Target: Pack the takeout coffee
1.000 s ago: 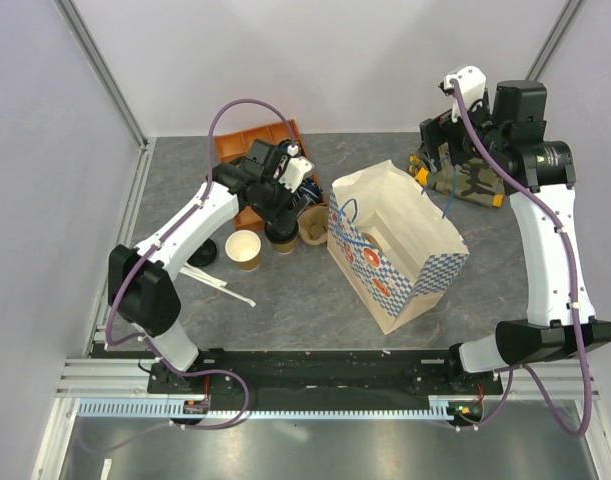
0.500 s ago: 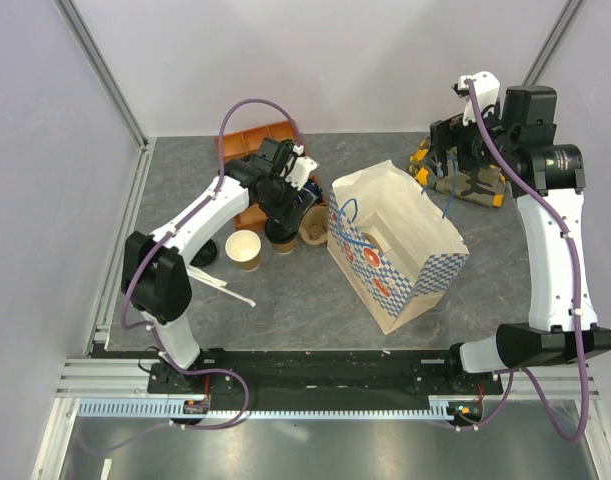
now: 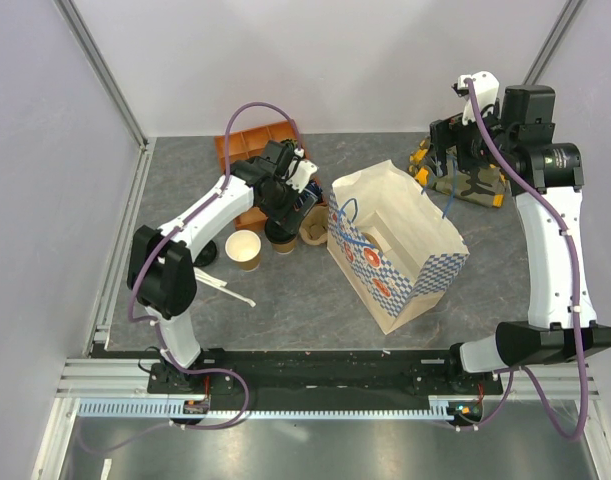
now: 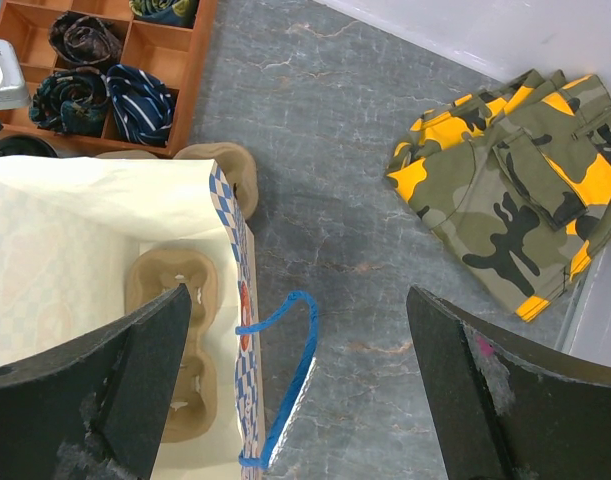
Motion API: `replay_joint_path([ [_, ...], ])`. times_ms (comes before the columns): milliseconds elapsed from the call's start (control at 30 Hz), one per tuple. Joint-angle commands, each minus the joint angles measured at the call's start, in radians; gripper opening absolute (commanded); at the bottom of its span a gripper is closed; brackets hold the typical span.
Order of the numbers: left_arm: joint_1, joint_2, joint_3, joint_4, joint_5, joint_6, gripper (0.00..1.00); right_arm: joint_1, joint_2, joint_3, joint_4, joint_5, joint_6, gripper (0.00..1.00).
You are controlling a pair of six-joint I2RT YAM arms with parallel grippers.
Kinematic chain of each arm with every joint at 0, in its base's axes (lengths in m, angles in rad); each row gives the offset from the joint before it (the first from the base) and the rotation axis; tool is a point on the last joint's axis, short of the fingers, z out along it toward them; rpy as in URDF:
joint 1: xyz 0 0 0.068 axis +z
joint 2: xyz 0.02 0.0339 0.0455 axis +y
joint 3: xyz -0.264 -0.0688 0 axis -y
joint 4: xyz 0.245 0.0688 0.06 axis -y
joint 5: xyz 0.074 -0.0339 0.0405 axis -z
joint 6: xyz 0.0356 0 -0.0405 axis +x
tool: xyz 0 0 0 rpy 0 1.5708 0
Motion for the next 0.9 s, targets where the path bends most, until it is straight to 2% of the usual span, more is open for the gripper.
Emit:
replay_joint_path([
  [0, -0.001, 0.001, 0.005, 0.026, 0.035, -0.033, 1.00, -0.005, -0.002, 0.034, 0.013, 0.002, 0.007, 0.98],
  [867, -0.001, 0.007, -0.087, 0.087, 0.010, -0.029, 1.00, -0.005, -0.011, 0.016, -0.002, 0.003, 0.006, 0.98],
])
